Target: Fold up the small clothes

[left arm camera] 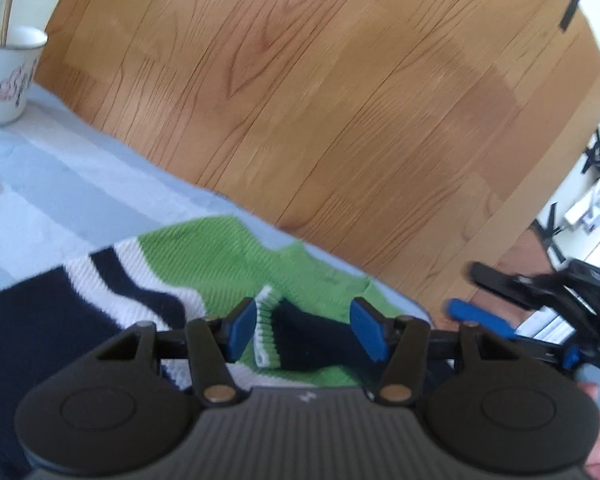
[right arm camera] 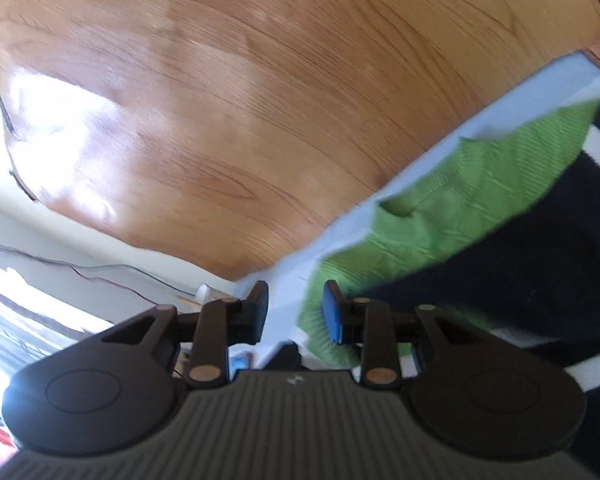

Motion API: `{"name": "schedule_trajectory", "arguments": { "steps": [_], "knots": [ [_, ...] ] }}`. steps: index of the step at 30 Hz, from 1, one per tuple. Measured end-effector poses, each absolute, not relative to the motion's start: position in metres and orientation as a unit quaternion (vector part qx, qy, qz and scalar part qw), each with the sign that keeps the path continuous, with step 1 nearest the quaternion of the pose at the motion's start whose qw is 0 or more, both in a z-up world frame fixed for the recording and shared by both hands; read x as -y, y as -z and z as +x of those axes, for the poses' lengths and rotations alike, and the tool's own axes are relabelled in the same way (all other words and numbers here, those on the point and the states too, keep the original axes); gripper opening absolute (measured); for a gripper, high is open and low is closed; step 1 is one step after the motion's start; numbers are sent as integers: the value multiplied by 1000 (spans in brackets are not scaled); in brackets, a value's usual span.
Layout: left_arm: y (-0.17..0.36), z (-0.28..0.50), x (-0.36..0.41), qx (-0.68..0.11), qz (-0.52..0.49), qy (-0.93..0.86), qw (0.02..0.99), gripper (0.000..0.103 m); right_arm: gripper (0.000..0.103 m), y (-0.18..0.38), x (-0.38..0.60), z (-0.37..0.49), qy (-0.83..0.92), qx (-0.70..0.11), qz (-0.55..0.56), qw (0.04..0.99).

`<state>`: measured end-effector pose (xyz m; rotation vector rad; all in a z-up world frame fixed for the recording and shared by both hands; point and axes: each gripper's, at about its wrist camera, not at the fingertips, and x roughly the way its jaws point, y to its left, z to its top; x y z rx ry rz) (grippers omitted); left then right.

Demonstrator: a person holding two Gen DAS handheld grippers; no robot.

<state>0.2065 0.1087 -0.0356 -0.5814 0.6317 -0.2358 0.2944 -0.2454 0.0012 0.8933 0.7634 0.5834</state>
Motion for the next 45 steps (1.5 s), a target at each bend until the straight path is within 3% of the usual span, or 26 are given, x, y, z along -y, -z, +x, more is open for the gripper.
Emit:
{"name": "schedule_trajectory", "arguments": {
  "steps": [5, 7, 10, 17, 18, 19, 24, 26, 28, 30, 33, 39, 42, 45],
  "knots": [
    [45, 217, -98, -331, -257, 98, 903, 57, 38, -18, 339, 288, -154, -256, 383, 874],
    [47, 218, -98, -337, -255, 98, 901, 59, 52, -12, 366, 285, -89, -244, 346, 902],
    [48, 217, -95, -335, -241, 98, 906, 63, 59, 15, 392, 293, -47, -271, 321, 906],
    [49, 218, -84, -332, -211, 104, 914, 68, 59, 62, 380, 312, -87, -329, 337, 878],
    [49, 219, -83, -332, -209, 103, 914, 68, 43, 59, 372, 313, -100, -334, 313, 883],
    [50, 219, -82, -332, -208, 102, 914, 68, 11, 55, 365, 314, -107, -336, 275, 894],
    [53, 222, -76, -339, -190, 96, 916, 65, 9, 53, 368, 311, -32, -297, 172, 939],
    [53, 222, -73, -340, -183, 95, 918, 65, 11, 62, 367, 310, -34, -303, 172, 937],
    [53, 221, -75, -339, -188, 96, 917, 66, 22, 55, 364, 303, -20, -299, 152, 942],
    [53, 222, -77, -339, -196, 97, 915, 66, 26, 46, 370, 293, 7, -275, 173, 946],
    [52, 221, -82, -337, -218, 99, 910, 66, 27, 26, 362, 275, -16, -233, 174, 957],
    [52, 219, -98, -328, -273, 108, 898, 66, 29, 4, 243, 242, -209, -218, -11, 953],
    [52, 219, -102, -327, -288, 110, 894, 66, 37, 13, 195, 247, -243, -230, -83, 939],
    [53, 220, -104, -328, -292, 111, 891, 66, 53, 29, 164, 265, -248, -240, -160, 925]
  ]
}}
